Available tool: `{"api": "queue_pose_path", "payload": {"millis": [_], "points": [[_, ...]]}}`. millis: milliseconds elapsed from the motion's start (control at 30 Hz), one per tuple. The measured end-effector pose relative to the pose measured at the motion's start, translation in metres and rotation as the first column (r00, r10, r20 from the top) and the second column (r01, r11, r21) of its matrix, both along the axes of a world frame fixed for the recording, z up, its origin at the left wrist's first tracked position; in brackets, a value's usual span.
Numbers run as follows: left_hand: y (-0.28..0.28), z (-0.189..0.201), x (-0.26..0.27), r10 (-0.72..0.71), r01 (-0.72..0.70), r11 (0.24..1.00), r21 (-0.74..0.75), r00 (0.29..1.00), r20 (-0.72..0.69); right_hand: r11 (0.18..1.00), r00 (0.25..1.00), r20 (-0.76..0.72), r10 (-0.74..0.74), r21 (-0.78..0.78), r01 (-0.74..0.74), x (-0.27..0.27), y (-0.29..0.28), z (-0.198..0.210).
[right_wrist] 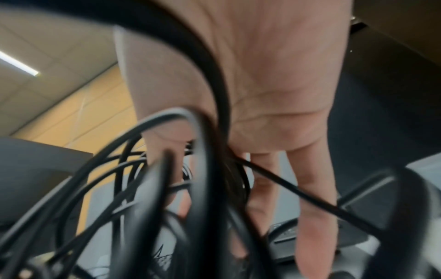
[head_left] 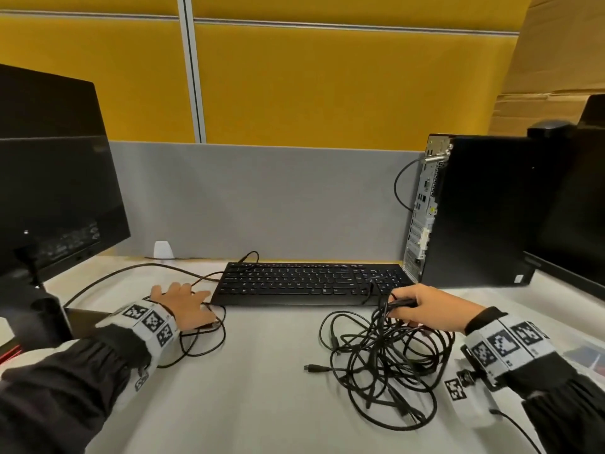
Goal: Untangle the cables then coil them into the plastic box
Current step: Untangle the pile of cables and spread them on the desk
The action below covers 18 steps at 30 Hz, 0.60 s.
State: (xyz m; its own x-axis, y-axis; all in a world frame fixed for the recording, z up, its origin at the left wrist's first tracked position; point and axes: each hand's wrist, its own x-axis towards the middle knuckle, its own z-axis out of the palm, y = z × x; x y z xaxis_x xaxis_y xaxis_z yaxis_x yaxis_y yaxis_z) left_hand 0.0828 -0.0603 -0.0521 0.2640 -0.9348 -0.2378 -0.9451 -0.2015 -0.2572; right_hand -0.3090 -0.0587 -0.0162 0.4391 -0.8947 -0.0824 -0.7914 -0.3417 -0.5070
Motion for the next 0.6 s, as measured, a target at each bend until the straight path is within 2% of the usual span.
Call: {"api": "queue_pose_path", "payload": {"millis": [67,133,200,233,300,333,367,433,467,533,600], "points": [[0.0,0.009,0.002,0.092,-0.091,0.994,0.059,0.996,-0.016,0.999,0.998,0.057,0.015,0.049,-0.018,0.003,0.003,0.0],[0.003,0.028,-0.005,0.089,-0.087,0.995,-0.055,0.996,0.029,0.993,0.989,0.148,-0.005,0.12,-0.013,0.004,0.005,-0.002],[0.009,0.048,-0.022,-0.017,0.041,0.953,-0.301,0.997,0.081,0.983,0.968,0.248,-0.044,0.183,-0.002,0.005,0.004,-0.002],[0.011,0.053,-0.034,-0.102,0.11,0.903,-0.415,0.994,0.042,0.984,0.96,0.274,-0.052,0.18,0.002,0.005,0.003,-0.001],[0.017,0.055,-0.066,-0.33,0.192,0.804,-0.563,0.931,-0.154,0.993,0.953,0.297,-0.063,0.118,0.028,0.003,0.004,0.0],[0.021,0.052,-0.084,-0.437,0.208,0.788,-0.58,0.852,-0.288,0.995,0.953,0.293,-0.081,0.078,0.06,0.0,0.006,0.001],[0.026,0.047,-0.101,-0.507,0.221,0.8,-0.558,0.747,-0.43,0.994,0.954,0.282,-0.104,0.043,0.096,-0.004,0.008,0.001],[0.038,0.033,-0.132,-0.49,0.269,0.871,-0.411,0.54,-0.685,0.985,0.948,0.27,-0.171,0.048,0.164,-0.013,0.014,0.0],[0.043,0.026,-0.145,-0.437,0.315,0.895,-0.315,0.491,-0.753,0.979,0.945,0.257,-0.203,0.089,0.186,-0.017,0.018,-0.001],[0.048,0.013,-0.165,-0.354,0.406,0.899,-0.163,0.456,-0.817,0.96,0.949,0.214,-0.233,0.209,0.189,-0.021,0.026,-0.003],[0.049,0.005,-0.178,-0.316,0.476,0.875,-0.093,0.415,-0.853,0.95,0.958,0.197,-0.207,0.276,0.148,-0.017,0.032,-0.011]]}}
